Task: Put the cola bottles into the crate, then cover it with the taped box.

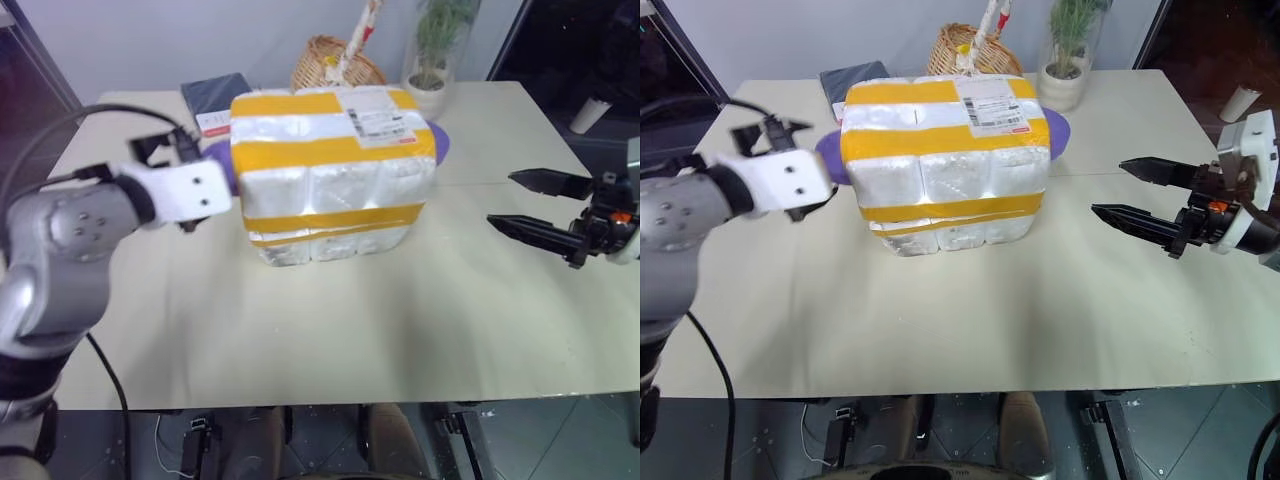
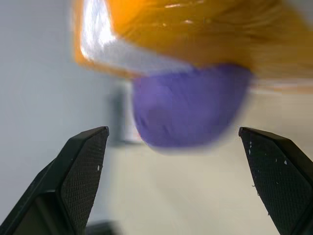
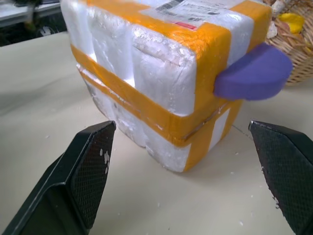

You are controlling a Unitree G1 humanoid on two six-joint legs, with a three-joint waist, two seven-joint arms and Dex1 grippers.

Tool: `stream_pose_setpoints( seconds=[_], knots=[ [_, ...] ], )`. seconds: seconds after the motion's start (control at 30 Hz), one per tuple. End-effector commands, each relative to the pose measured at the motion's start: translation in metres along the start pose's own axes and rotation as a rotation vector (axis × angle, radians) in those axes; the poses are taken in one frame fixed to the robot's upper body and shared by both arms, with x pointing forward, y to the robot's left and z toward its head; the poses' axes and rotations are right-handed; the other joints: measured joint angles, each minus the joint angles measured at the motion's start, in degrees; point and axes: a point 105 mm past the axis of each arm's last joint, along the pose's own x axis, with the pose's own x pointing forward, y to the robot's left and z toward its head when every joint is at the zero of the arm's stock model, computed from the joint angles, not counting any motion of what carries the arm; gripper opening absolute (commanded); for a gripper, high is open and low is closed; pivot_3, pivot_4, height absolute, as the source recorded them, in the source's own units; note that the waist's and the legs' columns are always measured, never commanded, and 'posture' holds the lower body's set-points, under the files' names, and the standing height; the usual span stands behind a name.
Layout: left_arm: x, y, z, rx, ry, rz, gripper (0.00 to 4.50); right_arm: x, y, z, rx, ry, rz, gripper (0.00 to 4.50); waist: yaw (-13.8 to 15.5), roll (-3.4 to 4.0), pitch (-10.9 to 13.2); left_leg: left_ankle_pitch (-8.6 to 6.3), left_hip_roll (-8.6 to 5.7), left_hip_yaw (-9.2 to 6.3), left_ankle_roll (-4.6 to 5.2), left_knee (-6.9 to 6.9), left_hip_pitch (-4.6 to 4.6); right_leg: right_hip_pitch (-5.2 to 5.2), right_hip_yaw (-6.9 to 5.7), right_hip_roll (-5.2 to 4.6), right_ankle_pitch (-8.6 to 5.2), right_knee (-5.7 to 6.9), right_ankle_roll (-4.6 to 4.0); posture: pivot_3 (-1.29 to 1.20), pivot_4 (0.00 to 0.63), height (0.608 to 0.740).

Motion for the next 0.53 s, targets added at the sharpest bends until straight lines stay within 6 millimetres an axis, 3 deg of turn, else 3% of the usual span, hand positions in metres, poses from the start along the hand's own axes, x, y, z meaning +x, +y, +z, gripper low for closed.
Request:
stream_pose_setpoints(
  seconds=[0.03, 0.1, 0.17, 0.27, 0.4, 0.53],
  knots=[
    [-0.027, -0.004, -0.009, -0.09, -0.024, -0.112, 4.47, -0.003, -0.001, 0.01, -0.048, -0.023, 0.002, 4.5, 0.1, 0.0, 0.0, 0.0, 0.0, 0.0, 0.0, 0.0, -0.01, -0.01, 0.0, 0.0, 0.0, 0.0, 0.0, 0.0, 0.15, 0.736],
    [-0.036, -0.012, -0.015, -0.192, -0.073, -0.223, 4.47, -0.002, -0.002, 0.01, -0.048, -0.02, 0.006, 4.5, 0.3, 0.0, 0.0, 0.0, 0.0, 0.0, 0.0, 0.03, 0.0, 0.02, 0.0, -0.01, 0.0, -0.02, -0.01, 0.0, 0.15, 0.736],
    [-0.048, -0.011, -0.005, -0.413, -0.237, -0.328, 4.47, -0.001, -0.002, 0.01, -0.049, -0.017, 0.011, 4.5, 0.6, 0.01, 0.0, 0.0, -0.01, 0.0, 0.0, 0.05, 0.0, 0.04, -0.01, -0.02, 0.0, -0.02, -0.02, 0.0, 0.15, 0.736],
    [-0.071, 0.015, 0.014, -0.66, -0.512, -0.428, 4.47, 0.0, -0.003, 0.013, -0.05, -0.015, 0.028, 4.5, 0.6, -0.01, 0.0, 0.0, 0.0, -0.07, 0.0, 0.1, -0.02, 0.08, -0.1, -0.02, 0.0, -0.04, -0.01, 0.0, 0.15, 0.736],
    [-0.079, 0.052, 0.014, -0.795, -0.654, -0.408, 4.47, 0.0, 0.0, 0.017, -0.053, -0.002, 0.072, 4.5, 0.1, 0.05, 0.0, 0.0, -0.02, -0.07, 0.0, 0.06, 0.04, 0.11, -0.09, -0.02, -0.01, -0.01, 0.02, 0.0, 0.15, 0.736],
    [-0.073, 0.058, 0.009, -0.8, -0.624, -0.419, 4.47, 0.004, -0.005, 0.019, -0.068, 0.007, 0.076, 4.5, -0.7, 0.06, 0.0, 0.0, -0.01, -0.07, 0.0, -0.03, 0.06, 0.08, -0.09, 0.0, -0.01, 0.0, 0.02, 0.0, 0.15, 0.736]
  ],
)
